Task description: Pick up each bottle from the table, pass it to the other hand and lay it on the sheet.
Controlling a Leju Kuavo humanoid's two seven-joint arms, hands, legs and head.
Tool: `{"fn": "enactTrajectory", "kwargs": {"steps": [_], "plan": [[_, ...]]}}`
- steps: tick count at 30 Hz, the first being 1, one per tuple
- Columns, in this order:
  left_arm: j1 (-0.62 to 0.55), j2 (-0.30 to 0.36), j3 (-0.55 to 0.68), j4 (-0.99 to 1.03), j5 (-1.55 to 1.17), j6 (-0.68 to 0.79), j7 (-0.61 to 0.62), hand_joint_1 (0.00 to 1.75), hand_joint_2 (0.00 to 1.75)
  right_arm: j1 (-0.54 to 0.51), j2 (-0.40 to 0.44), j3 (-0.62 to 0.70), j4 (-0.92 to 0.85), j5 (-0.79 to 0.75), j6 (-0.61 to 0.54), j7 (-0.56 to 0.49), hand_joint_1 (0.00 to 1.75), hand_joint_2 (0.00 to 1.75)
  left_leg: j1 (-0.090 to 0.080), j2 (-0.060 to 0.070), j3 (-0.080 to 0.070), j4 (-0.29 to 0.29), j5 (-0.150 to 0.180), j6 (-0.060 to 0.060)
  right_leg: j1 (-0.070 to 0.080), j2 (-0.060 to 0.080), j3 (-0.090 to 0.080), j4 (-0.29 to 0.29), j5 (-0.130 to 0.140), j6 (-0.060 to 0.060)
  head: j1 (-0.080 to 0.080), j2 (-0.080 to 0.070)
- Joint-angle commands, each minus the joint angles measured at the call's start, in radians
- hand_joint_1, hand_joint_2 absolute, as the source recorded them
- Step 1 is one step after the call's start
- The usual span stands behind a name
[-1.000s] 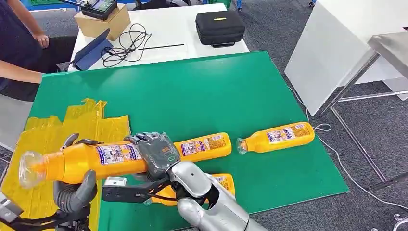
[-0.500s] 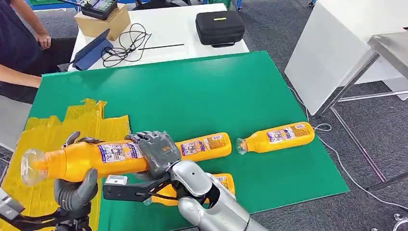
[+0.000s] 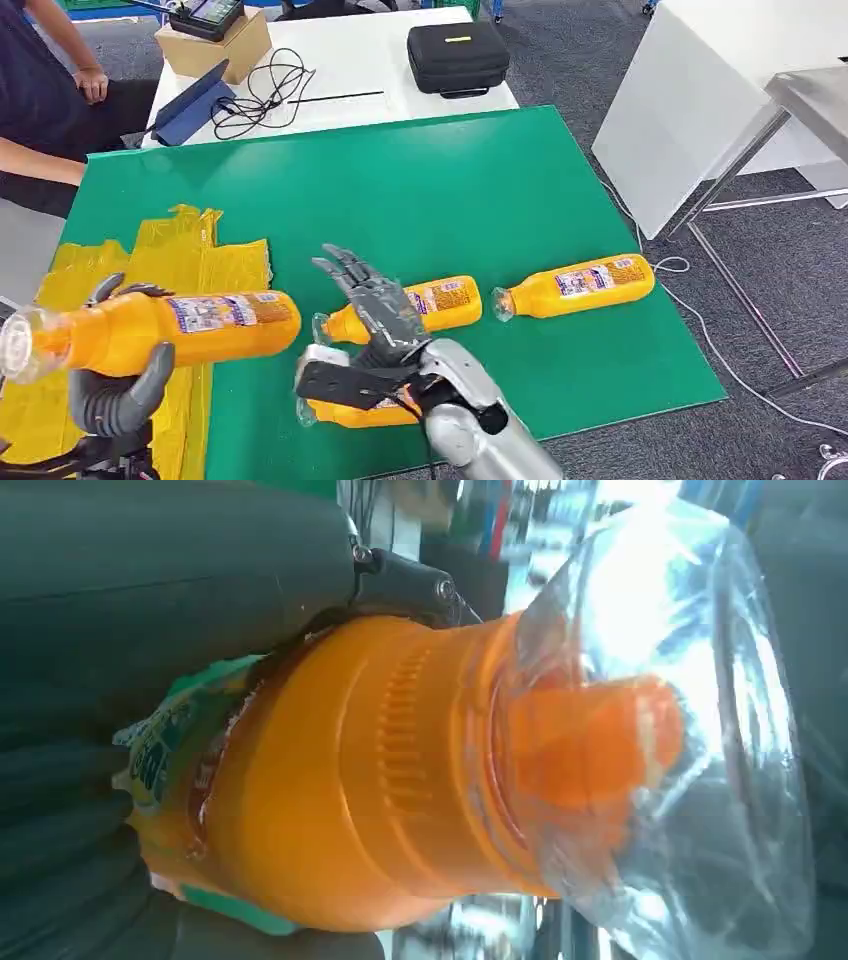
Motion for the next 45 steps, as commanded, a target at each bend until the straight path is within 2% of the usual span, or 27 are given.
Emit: {"fn": "enactTrajectory", "kwargs": {"steps": [1,3,15,20,22,24,25,26,28,37,40,41,45], "plan": [[0.023,0.078,0.187,0.033,0.038,-0.025,-0.025,1.75,1.75,0.165,-0.147,-0.21,-0.182,-0.097,-0.003,-0.104,0.0,0.0,0.001,-0.002,0.005,-0.002,-0.001,-0.002,0.001,-0.003,0.006,-0.001,-0.002,-0.001,0.0,0.0],[0.021,0.075,0.178,0.029,0.037,-0.025,-0.026,1.75,1.75,0.158,-0.136,-0.204,-0.176,-0.093,-0.004,-0.104,0.0,0.0,0.0,0.0,0.001,-0.001,-0.001,-0.002,0.0,-0.001,0.002,0.0,-0.001,-0.001,0.0,0.0],[0.029,0.087,0.166,0.021,0.035,-0.002,-0.038,1.75,1.75,0.172,-0.137,-0.217,-0.199,-0.096,-0.016,-0.107,0.0,0.0,0.0,0.0,0.003,-0.001,-0.001,-0.002,0.0,-0.001,0.002,0.0,-0.001,-0.001,0.0,0.0],[0.023,0.115,0.168,-0.013,-0.184,0.193,-0.123,1.75,1.75,0.216,-0.161,-0.244,-0.254,-0.111,-0.039,-0.122,0.0,0.0,0.001,-0.001,0.003,0.0,-0.002,-0.002,0.001,-0.002,0.003,0.0,-0.002,-0.001,0.0,0.0],[0.014,0.13,0.177,-0.028,-0.563,0.511,-0.188,1.75,1.75,0.231,-0.185,-0.25,-0.256,-0.136,-0.055,-0.142,0.0,0.0,0.001,-0.001,0.004,0.0,-0.003,-0.003,0.001,-0.003,0.004,0.0,-0.003,-0.001,0.0,0.0],[0.015,0.164,0.151,0.01,-0.926,0.771,-0.127,1.75,1.75,0.22,-0.191,-0.247,-0.244,-0.174,-0.048,-0.163,0.0,0.0,0.001,-0.001,0.002,0.0,-0.001,-0.002,0.001,-0.002,0.002,0.0,-0.001,-0.001,0.0,0.0],[0.003,0.137,0.19,0.067,-1.205,0.814,-0.036,1.75,1.75,0.188,-0.196,-0.234,-0.232,-0.212,-0.03,-0.182,0.0,0.0,0.001,-0.001,0.004,0.0,-0.002,-0.003,0.001,-0.003,0.004,0.0,-0.002,-0.001,0.0,0.0],[-0.006,0.138,0.153,0.115,-1.5,0.814,-0.004,1.75,1.75,0.162,-0.195,-0.226,-0.218,-0.218,-0.026,-0.174,0.0,0.0,0.0,0.0,0.003,-0.001,-0.002,-0.002,0.0,-0.002,0.004,0.0,-0.002,-0.001,0.0,0.0],[-0.034,0.133,0.12,0.189,-1.634,0.814,0.032,1.75,1.75,0.126,-0.199,-0.212,-0.197,-0.232,-0.019,-0.163,0.0,0.0,-0.001,0.002,0.005,-0.002,-0.001,-0.003,0.0,0.0,0.004,-0.001,-0.001,-0.001,0.0,0.0],[-0.046,0.146,0.1,0.215,-1.687,0.814,0.074,1.75,1.75,0.113,-0.203,-0.205,-0.188,-0.24,-0.015,-0.16,0.0,0.0,-0.001,0.001,0.004,-0.002,0.0,-0.002,-0.001,-0.001,0.003,-0.001,0.0,-0.001,-0.001,0.0],[-0.058,0.194,0.046,0.283,-1.755,0.814,0.166,1.75,1.75,0.118,-0.212,-0.2,-0.179,-0.245,-0.012,-0.161,0.0,0.0,-0.001,-0.001,0.004,-0.002,0.0,-0.002,-0.001,-0.003,0.003,-0.001,0.0,-0.001,0.0,0.0],[-0.075,0.242,-0.033,0.335,-1.791,0.814,0.28,1.75,1.75,0.1,-0.207,-0.197,-0.159,-0.257,-0.002,-0.166,0.0,0.0,-0.001,-0.004,0.003,-0.002,0.001,-0.001,-0.001,-0.003,0.003,-0.001,0.0,-0.001,0.0,0.0],[-0.114,0.272,-0.101,0.394,-1.802,0.813,0.348,1.75,1.75,0.05,-0.19,-0.189,-0.126,-0.266,0.022,-0.158,0.0,0.0,0.0,-0.002,0.004,-0.002,0.001,-0.002,0.0,-0.003,0.003,-0.001,0.0,-0.002,0.0,0.0]]}}
